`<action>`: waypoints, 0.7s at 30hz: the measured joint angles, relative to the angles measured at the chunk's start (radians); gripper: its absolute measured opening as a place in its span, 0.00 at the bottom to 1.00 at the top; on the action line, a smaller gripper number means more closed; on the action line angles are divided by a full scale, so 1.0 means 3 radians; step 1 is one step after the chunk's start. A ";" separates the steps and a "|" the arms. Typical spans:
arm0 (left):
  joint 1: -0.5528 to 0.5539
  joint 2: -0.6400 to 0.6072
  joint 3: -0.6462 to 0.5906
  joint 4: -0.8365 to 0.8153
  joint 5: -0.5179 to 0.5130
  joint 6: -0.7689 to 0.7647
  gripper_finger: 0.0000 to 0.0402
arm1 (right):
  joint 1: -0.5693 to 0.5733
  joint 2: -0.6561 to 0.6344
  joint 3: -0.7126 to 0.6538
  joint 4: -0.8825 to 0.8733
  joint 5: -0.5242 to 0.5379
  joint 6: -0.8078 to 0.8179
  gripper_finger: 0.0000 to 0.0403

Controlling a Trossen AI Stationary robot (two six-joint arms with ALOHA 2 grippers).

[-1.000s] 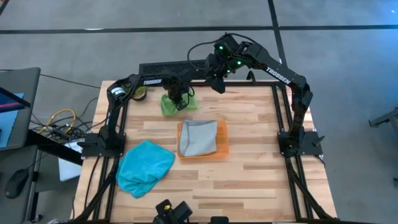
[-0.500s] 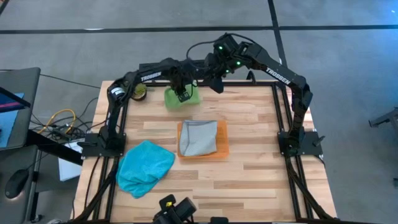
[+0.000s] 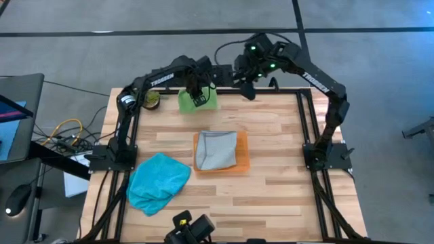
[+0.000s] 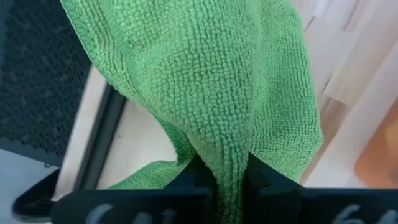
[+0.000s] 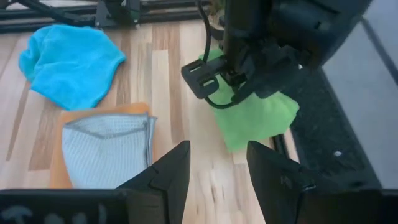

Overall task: Sort microfiber towel by color & place in baskets
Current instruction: Stack the green towel on top of the gray towel into the orange bin

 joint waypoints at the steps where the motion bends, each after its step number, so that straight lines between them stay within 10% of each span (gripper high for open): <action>1: -0.0005 -0.0001 0.0047 -0.0015 -0.0010 0.0000 0.01 | -0.0017 -0.0048 0.0000 -0.0022 0.0002 -0.0001 0.45; 21: -0.0787 -0.0028 0.1063 -0.0818 -0.0236 -0.0305 0.01 | -0.0136 -0.0583 0.0000 -0.0716 0.0086 -0.0291 0.45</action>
